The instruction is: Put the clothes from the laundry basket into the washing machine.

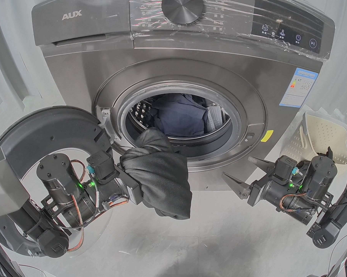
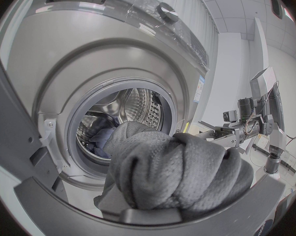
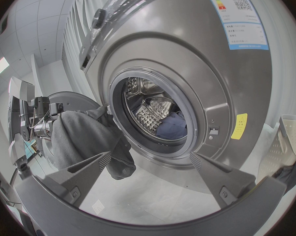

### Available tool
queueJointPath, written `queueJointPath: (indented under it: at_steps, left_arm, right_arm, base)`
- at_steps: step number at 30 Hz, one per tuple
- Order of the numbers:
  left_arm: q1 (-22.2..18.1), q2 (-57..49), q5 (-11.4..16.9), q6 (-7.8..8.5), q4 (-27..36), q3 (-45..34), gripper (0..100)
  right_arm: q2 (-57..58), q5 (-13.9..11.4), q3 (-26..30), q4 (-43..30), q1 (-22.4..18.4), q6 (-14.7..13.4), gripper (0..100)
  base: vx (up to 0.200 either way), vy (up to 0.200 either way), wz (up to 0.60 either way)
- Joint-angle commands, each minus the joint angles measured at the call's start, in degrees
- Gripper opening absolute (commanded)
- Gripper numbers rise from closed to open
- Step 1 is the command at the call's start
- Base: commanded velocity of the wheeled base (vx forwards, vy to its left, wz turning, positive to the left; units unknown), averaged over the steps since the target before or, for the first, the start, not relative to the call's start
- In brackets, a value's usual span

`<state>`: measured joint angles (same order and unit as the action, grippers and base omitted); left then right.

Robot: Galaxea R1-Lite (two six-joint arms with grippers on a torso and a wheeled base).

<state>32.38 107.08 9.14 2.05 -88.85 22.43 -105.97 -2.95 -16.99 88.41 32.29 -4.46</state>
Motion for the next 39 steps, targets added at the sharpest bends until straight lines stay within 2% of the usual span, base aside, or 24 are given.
queueJointPath:
  at_steps: [1, 5, 8, 12, 16, 25, 35, 39]
  left_arm:
    - [0.49, 0.67, 0.00, -0.03, -0.01, 0.16, 0]
    - [0.84, 0.76, 0.00, 0.06, -0.01, 0.60, 0]
    - [2.07, 1.02, -0.09, 0.06, -0.10, 0.25, 0]
    - [3.83, 1.37, -0.18, -0.20, -0.10, -0.19, 0]
    - [3.83, 1.46, -0.18, -0.11, -0.10, -0.81, 0]
    - [3.92, 1.64, -0.18, 0.15, -0.10, -0.99, 0]
    - [4.98, 1.90, -0.27, 0.50, -0.10, -1.60, 0]
    - [5.59, 2.43, -0.27, 0.68, -0.10, -1.95, 0]
  right_arm:
    - [-0.29, -0.04, 0.12, 0.01, 0.23, -0.02, 100]
    - [-0.29, -0.04, 0.38, -0.08, 0.31, 0.07, 100]
    - [-0.11, -0.39, 1.17, -0.08, 1.37, 0.16, 100]
    - [0.50, -0.83, 6.45, 0.01, 6.29, 0.42, 100]
    - [0.59, -0.74, 8.03, 0.01, 8.66, 0.42, 100]
    - [1.03, -0.65, 8.91, -0.08, 8.93, 0.42, 100]
    - [1.03, -0.65, 9.35, -0.08, 9.10, 0.42, 100]
    - [0.94, -0.65, 9.70, -0.08, 9.54, 0.51, 100]
  base:
    - [0.200, 0.000, 0.00]
    - [0.200, 0.000, 0.00]
    - [0.000, 0.000, 0.00]
    - [0.000, 0.000, 0.00]
    - [0.000, 0.000, 0.00]
    - [0.000, 0.000, 0.00]
    - [0.000, -0.200, 0.00]
    - [0.000, 0.000, 0.00]
